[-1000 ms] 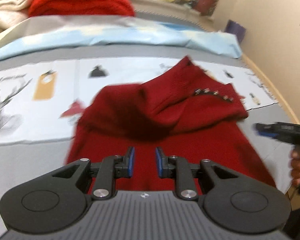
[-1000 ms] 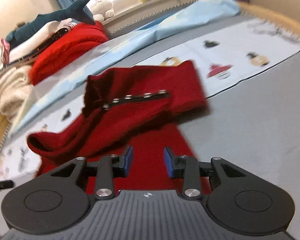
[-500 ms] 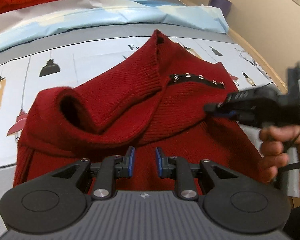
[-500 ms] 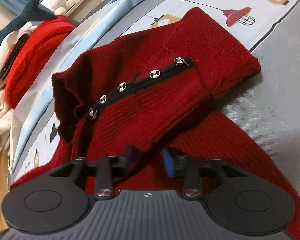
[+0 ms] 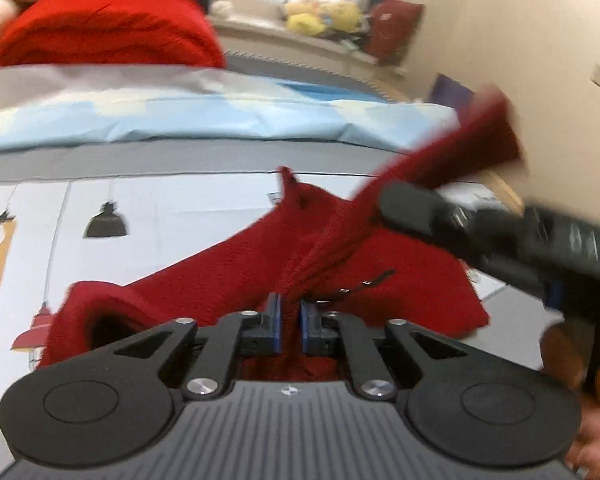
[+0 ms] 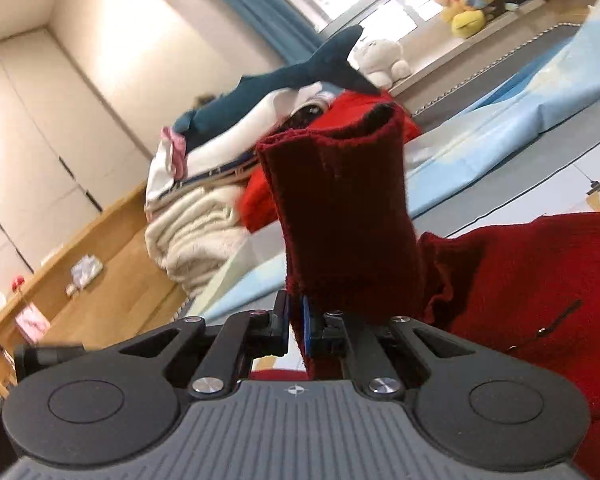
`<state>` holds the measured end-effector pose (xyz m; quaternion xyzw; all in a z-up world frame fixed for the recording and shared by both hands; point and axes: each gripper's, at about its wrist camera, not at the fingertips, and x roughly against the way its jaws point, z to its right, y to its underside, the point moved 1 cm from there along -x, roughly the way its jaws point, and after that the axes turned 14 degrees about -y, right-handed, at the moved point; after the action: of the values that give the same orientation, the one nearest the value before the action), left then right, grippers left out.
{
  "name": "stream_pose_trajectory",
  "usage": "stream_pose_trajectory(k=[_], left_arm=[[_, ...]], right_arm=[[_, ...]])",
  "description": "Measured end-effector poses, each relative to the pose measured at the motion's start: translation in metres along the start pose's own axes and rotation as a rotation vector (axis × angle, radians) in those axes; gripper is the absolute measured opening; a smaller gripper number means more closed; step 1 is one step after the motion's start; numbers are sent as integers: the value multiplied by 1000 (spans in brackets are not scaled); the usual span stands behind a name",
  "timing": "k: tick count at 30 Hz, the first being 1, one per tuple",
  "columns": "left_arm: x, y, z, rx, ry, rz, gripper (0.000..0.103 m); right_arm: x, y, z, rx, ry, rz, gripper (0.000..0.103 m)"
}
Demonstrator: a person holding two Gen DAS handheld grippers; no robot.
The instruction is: Fold small clothes
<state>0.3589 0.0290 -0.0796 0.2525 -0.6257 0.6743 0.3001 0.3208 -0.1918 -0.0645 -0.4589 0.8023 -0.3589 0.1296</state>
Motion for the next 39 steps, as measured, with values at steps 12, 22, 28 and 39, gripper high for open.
stream_pose_trajectory(k=[12,22,28,39], left_arm=[[16,-29,-93,176,-192,21,8],[77,-8,-329,697,-997,-32,8],[49,-19,-296,579,-706,-36,16],[24,-18,-231,500,-549,-103,16]], right_arm=[[-32,9,0,112,137,-163,42],[-54,70,43,409,534,-655,53],[-66,83,45,527,577,-706,56],[-45,45,45,555,524,-542,12]])
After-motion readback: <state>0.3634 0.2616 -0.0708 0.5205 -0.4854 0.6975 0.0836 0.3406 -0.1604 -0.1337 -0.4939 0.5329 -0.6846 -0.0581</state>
